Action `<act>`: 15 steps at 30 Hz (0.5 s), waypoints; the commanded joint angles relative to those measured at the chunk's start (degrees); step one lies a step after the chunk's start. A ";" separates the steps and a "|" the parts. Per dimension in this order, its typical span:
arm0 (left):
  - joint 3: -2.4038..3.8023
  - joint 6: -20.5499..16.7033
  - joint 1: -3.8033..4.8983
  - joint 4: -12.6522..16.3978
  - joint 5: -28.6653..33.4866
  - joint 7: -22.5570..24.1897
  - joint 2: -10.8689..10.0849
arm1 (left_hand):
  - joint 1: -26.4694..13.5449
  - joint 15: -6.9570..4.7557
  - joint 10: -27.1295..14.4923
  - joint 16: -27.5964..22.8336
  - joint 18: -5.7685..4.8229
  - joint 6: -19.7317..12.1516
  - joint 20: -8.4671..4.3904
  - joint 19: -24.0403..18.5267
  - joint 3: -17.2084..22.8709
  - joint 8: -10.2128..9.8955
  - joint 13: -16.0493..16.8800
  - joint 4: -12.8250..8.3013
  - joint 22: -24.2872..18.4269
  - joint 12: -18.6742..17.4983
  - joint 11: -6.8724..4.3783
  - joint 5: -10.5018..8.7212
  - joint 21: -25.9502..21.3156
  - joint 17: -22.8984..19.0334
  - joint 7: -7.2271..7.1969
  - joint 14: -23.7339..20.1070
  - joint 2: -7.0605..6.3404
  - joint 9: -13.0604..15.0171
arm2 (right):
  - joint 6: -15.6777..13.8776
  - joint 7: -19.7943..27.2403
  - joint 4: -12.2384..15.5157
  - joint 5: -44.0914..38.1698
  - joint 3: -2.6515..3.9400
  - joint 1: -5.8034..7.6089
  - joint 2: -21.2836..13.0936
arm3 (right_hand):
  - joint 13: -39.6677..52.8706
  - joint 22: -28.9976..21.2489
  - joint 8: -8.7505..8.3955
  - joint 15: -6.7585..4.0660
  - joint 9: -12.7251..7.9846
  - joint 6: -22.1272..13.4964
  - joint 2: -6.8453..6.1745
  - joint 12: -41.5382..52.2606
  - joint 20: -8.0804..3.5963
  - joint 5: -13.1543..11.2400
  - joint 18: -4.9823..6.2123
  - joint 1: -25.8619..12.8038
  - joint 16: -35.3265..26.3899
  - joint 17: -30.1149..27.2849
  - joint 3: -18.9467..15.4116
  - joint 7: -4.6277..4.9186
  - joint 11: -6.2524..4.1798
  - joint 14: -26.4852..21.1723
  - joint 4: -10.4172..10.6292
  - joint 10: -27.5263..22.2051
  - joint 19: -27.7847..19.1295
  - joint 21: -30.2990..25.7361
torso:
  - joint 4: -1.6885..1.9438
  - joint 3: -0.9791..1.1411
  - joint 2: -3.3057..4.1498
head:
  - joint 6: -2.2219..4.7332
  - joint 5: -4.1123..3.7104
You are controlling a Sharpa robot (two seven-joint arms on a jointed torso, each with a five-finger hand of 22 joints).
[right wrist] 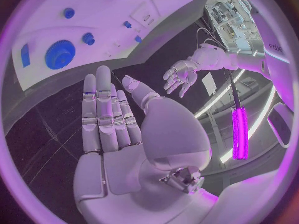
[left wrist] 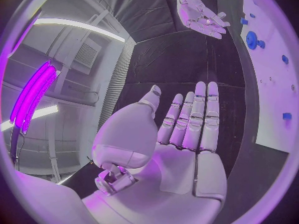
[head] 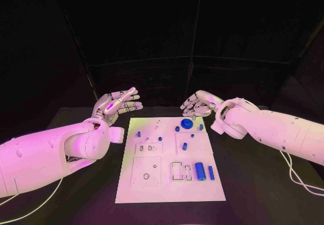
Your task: Assemble the parts on the task board
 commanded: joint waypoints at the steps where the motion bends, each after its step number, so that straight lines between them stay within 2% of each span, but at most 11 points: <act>1: 0.03 4.06 0.06 1.55 1.36 0.36 -0.52 | 0.55 0.10 0.42 -0.26 0.72 0.41 -0.12 0.59 -0.46 -0.25 -0.08 -0.08 -0.08 -0.36 0.11 0.27 0.13 -0.03 1.36 0.56 -0.25 -0.09 | 1.65 -7.00 0.93 -13.56 0.05 0.22 0.26 | 0.10 6.42 -1.23 -1.75 -0.12 2.57 0.08 -2.00 -2.70 0.17 0.94 0.92 19.65 15.92 -1.82 -0.92 -1.12 7.07 0.02 2.94 5.21 11.43 | 0.58 -0.31 1.39 | 0.29 -0.18; 2: 0.03 4.22 0.05 2.01 1.43 0.33 -0.68 | 0.55 0.09 0.41 -0.27 0.72 0.40 -0.12 0.62 -0.47 -0.27 -0.08 -0.08 -0.09 -0.37 0.11 0.27 0.13 -0.03 1.37 0.59 -0.26 -0.10 | 1.76 -8.20 1.20 -15.35 0.06 0.25 0.38 | 0.12 7.51 -1.39 -1.86 -0.11 2.90 0.14 -2.31 -2.75 0.53 0.91 0.61 28.34 24.25 -1.84 -1.06 -1.36 7.25 0.25 3.08 5.83 13.33 | 0.68 -0.40 1.61 | 0.47 -0.24; 4: 0.03 4.53 0.04 2.71 1.52 0.22 -0.88 | 0.54 0.09 0.33 -0.41 0.69 -0.05 -0.17 0.97 -0.61 -0.56 -0.10 -0.11 -0.17 -0.61 0.19 0.27 0.04 -0.04 1.56 0.88 -0.34 -0.16 | 2.09 -10.32 1.58 -18.55 0.06 0.28 0.67 | 0.05 8.51 -1.68 -1.46 -0.11 3.18 -0.23 -3.03 -2.64 0.25 0.92 -0.44 35.97 32.34 -2.14 -0.88 -1.07 7.48 0.82 2.55 5.61 14.96 | 0.81 -0.49 1.90 | 0.59 -0.13; 9: 0.03 4.85 0.03 4.14 1.62 -0.01 -1.29 | 0.49 0.09 0.24 -0.51 0.68 -0.38 -0.21 1.27 -0.73 -0.79 -0.11 -0.10 -0.23 -0.80 0.28 0.27 -0.02 -0.04 1.70 1.10 -0.36 -0.20 | 3.77 -14.11 2.67 -24.69 0.06 0.32 1.03 | 0.03 9.35 -2.31 -1.22 -0.14 2.86 -1.11 -3.82 -2.30 -0.38 1.00 -1.15 40.02 36.44 -2.73 -1.05 -0.75 6.82 1.27 1.16 5.10 16.37 | 1.02 -0.70 2.83 | 1.04 -0.36; 15: 0.03 5.00 0.03 5.24 1.66 -0.28 -1.66 | 0.47 0.09 0.14 -0.59 0.67 -0.65 -0.23 1.49 -0.80 -0.97 -0.12 -0.11 -0.28 -0.95 0.33 0.27 -0.08 -0.04 1.77 1.26 -0.37 -0.23 | 4.94 -16.31 3.87 -29.24 0.07 0.35 1.33 | 0.11 9.99 -3.07 -1.17 -0.14 2.03 -1.66 -3.61 -2.07 -0.64 1.10 -0.94 42.56 38.73 -3.50 -1.39 -0.72 5.98 1.59 -0.26 4.69 17.55 | 0.91 -0.82 3.71 | 0.99 -0.44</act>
